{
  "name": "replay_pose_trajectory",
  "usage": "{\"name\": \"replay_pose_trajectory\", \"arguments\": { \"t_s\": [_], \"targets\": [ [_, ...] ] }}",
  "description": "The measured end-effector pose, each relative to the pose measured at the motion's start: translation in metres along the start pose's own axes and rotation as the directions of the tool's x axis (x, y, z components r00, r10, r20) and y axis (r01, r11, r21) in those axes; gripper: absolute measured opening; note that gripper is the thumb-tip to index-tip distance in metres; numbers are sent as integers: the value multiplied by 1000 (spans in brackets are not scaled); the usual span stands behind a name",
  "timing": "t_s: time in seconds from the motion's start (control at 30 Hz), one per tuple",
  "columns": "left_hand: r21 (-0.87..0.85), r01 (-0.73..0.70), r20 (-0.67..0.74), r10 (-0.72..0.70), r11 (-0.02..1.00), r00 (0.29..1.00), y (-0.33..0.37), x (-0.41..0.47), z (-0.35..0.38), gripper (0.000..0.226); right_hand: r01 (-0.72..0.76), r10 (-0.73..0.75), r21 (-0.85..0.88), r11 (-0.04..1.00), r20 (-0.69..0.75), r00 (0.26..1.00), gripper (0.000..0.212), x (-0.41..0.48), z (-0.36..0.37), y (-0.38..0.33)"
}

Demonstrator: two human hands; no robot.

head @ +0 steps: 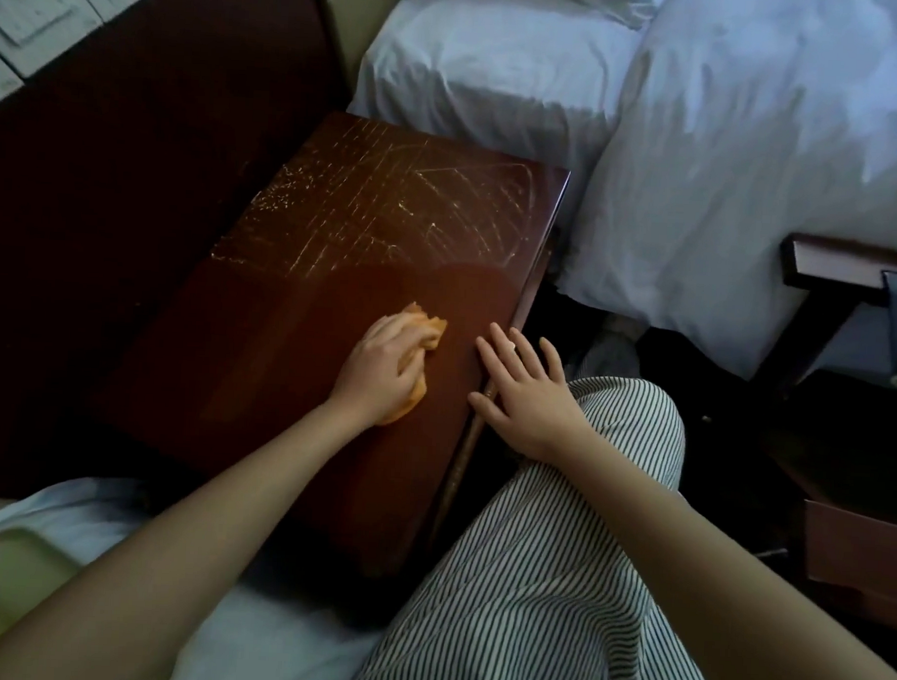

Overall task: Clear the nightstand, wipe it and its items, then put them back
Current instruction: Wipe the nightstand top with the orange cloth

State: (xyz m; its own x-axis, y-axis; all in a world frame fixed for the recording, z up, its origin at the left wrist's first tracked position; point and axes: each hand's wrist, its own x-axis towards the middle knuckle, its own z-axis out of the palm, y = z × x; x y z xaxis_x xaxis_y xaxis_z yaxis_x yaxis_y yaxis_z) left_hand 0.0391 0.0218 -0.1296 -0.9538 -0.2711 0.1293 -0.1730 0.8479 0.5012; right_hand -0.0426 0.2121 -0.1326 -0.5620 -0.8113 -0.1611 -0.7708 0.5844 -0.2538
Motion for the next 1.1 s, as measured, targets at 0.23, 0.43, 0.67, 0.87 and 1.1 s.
{"name": "replay_pose_trajectory", "arguments": {
  "t_s": [0.23,0.43,0.67,0.87,1.1],
  "targets": [
    [23,409,-248,-391,912,886,-20,23,-2,35,-27,21,71,997,76,997,76,-6,0,4],
    [28,383,-218,-368,923,904,18,66,26,36,-55,49,75,996,73,996,83,-9,0,8],
    [22,11,14,-11,1000,1000,31,16,23,32,-48,39,93,995,97,994,84,-18,0,17],
    [30,165,-70,-162,986,984,1,-7,-2,32,-45,33,127,991,95,995,83,-16,-1,14],
    [4,464,-278,-445,886,852,11,54,14,35,-33,19,170,985,85,996,82,-19,-1,21]
  ]
}}
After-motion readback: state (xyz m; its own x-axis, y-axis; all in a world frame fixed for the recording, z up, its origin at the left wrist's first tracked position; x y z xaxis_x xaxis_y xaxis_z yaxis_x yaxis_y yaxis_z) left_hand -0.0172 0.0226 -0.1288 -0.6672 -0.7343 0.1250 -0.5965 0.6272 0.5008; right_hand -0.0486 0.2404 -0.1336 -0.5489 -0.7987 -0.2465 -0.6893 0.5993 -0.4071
